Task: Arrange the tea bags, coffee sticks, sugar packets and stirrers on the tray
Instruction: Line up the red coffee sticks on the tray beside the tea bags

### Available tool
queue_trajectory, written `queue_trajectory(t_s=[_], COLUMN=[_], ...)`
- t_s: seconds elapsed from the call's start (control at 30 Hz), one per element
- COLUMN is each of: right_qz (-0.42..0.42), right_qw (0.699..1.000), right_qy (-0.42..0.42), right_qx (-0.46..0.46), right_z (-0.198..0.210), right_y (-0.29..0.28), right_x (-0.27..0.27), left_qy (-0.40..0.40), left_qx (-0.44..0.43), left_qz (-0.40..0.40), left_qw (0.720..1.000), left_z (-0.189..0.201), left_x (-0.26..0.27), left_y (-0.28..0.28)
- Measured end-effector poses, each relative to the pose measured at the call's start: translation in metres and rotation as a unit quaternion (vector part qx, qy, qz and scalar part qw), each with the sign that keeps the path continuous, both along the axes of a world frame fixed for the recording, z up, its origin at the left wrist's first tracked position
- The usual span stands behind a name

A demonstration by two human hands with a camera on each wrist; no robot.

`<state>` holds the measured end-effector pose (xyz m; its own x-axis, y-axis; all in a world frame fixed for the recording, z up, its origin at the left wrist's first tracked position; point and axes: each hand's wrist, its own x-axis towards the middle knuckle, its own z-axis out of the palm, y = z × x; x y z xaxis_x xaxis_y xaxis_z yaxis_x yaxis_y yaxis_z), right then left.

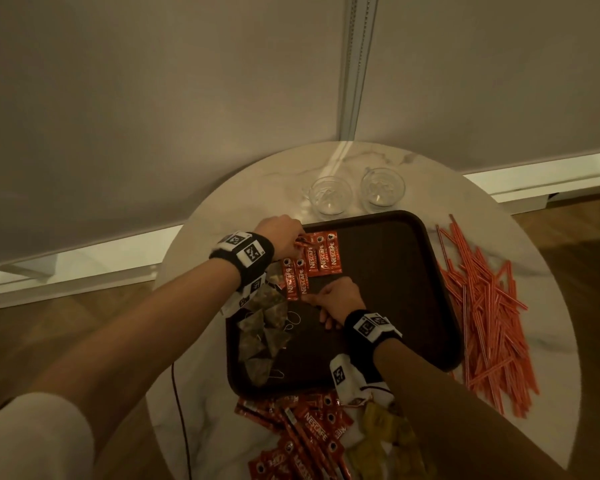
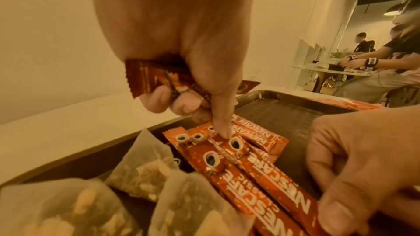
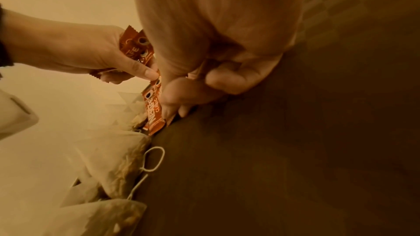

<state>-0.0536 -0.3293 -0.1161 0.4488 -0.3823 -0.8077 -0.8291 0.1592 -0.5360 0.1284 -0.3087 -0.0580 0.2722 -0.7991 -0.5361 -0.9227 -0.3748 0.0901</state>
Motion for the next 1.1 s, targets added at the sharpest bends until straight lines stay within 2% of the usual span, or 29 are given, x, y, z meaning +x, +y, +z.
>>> queue_trajectory(t_s=[0.23, 0.43, 0.53, 0.63, 0.73, 0.8, 0.87, 0.93, 0.97, 1.03, 1.1], right_qz=[0.008, 0.017, 0.003, 0.001, -0.009, -0.027, -0.02, 0.039, 0.061, 0.064, 0.029], right_qw=[1.0, 1.0, 0.999, 0.999, 0.997, 0.995, 0.993, 0.986, 0.982, 0.977, 0.979], right_qy=[0.018, -0.015, -0.036, -0.048, -0.068, -0.087, -0.105, -0.115, -0.126, -0.154, -0.178], right_qx=[-0.004, -0.01, -0.013, -0.018, -0.028, -0.032, -0.059, -0.113, -0.129, -0.134, -0.095], right_z=[-0.002, -0.004, -0.006, -0.007, -0.004, -0.001, 0.002, 0.006, 0.011, 0.021, 0.033], right_y=[0.0, 0.001, 0.004, 0.006, 0.008, 0.011, 0.019, 0.032, 0.042, 0.064, 0.086], right_x=[0.004, -0.002, -0.007, -0.009, -0.014, -0.02, -0.028, -0.039, -0.046, -0.065, -0.089], left_qy=[-0.009, 0.011, 0.039, 0.133, 0.241, 0.312, 0.407, 0.49, 0.511, 0.538, 0.55], left_qx=[0.008, -0.012, -0.038, -0.09, -0.156, -0.164, -0.147, -0.134, -0.134, -0.14, -0.147], left_qz=[-0.021, -0.002, 0.05, 0.161, 0.279, 0.345, 0.422, 0.49, 0.513, 0.548, 0.576], left_qw=[1.0, 1.0, 0.997, 0.974, 0.917, 0.87, 0.797, 0.708, 0.677, 0.625, 0.586], left_z=[-0.01, -0.01, 0.001, 0.013, 0.026, 0.032, 0.032, 0.026, 0.022, 0.018, 0.017], left_x=[0.0, -0.001, 0.001, -0.002, -0.021, -0.039, -0.06, -0.085, -0.098, -0.128, -0.158], left_y=[-0.004, 0.003, 0.013, 0.037, 0.074, 0.104, 0.136, 0.168, 0.183, 0.207, 0.226])
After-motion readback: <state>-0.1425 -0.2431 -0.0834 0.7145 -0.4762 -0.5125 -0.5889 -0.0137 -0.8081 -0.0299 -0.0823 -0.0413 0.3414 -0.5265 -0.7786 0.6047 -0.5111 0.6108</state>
